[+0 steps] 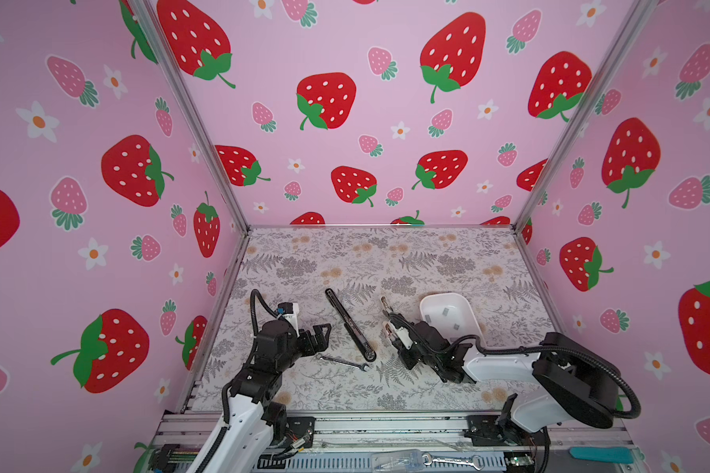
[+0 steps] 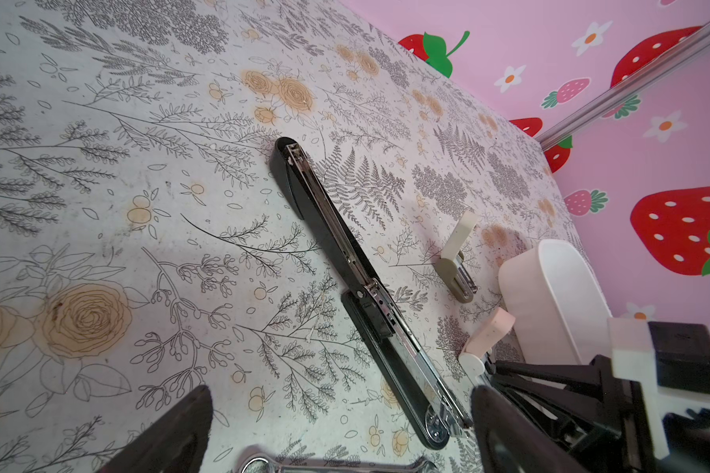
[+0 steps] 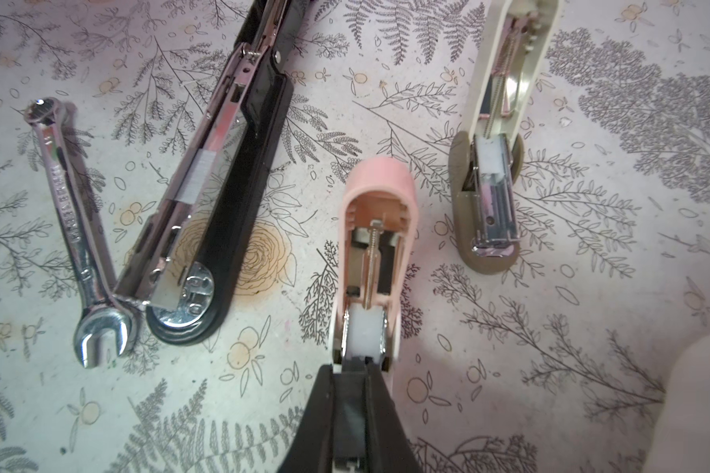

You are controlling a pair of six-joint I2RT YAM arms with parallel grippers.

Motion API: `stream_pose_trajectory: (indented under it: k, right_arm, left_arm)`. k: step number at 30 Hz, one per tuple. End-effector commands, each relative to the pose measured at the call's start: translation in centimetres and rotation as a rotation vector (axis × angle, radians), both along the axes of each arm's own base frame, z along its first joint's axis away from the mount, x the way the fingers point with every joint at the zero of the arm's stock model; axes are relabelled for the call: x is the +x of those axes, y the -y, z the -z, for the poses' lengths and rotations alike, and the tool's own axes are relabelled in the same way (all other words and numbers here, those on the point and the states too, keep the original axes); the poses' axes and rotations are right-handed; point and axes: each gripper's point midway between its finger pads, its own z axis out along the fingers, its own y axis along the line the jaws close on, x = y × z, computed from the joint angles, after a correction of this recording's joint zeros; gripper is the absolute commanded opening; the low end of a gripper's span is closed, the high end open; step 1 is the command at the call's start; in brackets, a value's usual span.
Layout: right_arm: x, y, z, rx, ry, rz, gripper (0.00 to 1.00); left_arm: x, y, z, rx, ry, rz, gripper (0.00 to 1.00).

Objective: Load the staples into the stapler
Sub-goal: 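Lower the strip into the pink stapler's channel with the right gripper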

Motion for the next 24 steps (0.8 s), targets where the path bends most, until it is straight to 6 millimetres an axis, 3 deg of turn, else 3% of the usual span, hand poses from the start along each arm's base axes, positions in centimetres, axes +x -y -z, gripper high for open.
stream_pose_trajectory:
  k: [1, 14, 24]
  right_arm:
    - [0.4, 0.3, -1.2, 0.011, 0.024, 0.019, 0.08]
    - [0.7, 0.2, 0.2, -0.026, 0.014, 0.024, 0.08]
    - [0.8, 0.2, -0.1, -0.014, 0.012, 0.034, 0.07]
  left_arm:
    - [0.0, 0.0, -0.3, -0.005, 0.016, 0.002, 1.00]
    - [0.0, 0.0, -0.2, -0.006, 0.013, 0.001, 1.00]
    - [0.0, 0.0, -0.2, -0.004, 0.015, 0.001, 0.99]
